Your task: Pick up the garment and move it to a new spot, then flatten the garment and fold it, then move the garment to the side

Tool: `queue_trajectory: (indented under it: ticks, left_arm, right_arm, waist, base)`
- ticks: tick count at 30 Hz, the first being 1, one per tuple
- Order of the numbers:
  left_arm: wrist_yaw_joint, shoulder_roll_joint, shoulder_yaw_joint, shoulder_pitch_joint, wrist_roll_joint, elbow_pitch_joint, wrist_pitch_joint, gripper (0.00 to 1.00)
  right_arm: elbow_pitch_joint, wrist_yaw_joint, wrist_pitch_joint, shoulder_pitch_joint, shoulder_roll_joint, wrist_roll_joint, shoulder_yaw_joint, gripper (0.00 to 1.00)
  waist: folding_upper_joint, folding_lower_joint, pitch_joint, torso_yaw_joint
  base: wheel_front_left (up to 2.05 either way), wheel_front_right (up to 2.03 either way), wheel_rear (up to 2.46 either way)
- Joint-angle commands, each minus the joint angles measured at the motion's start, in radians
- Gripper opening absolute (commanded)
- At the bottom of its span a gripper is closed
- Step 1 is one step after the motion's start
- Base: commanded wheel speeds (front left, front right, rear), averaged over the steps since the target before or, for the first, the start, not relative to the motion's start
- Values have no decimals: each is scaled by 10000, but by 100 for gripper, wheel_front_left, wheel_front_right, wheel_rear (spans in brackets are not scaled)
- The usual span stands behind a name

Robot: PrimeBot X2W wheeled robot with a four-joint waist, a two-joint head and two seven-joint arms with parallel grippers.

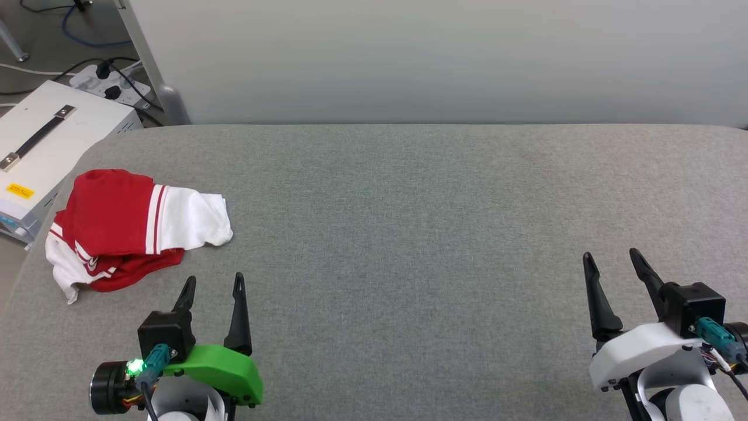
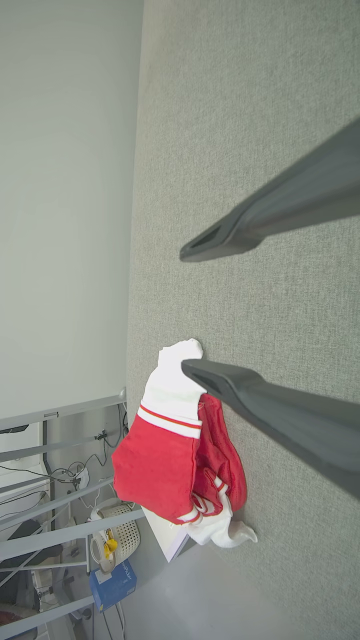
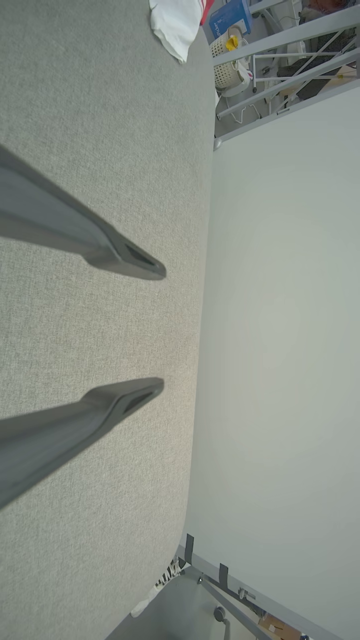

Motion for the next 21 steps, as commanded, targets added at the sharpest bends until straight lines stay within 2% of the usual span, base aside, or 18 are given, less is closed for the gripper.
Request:
queue_trajectory:
  ticks: [1, 21]
  left_arm:
    - [-35, -18, 61, -94, -75, 47, -116, 100]
    - [-152, -26, 121, -106, -509, 259, -529, 100]
  right_arm:
    - [1, -3, -110, -165, -8, 77, -14, 100]
    - [-17, -4, -517, -187, -9, 165, 31, 100]
  waist:
    - [36, 0, 1, 8]
    - [54, 0, 37, 61]
  base:
    - [0, 0, 0]
    - [0, 0, 0]
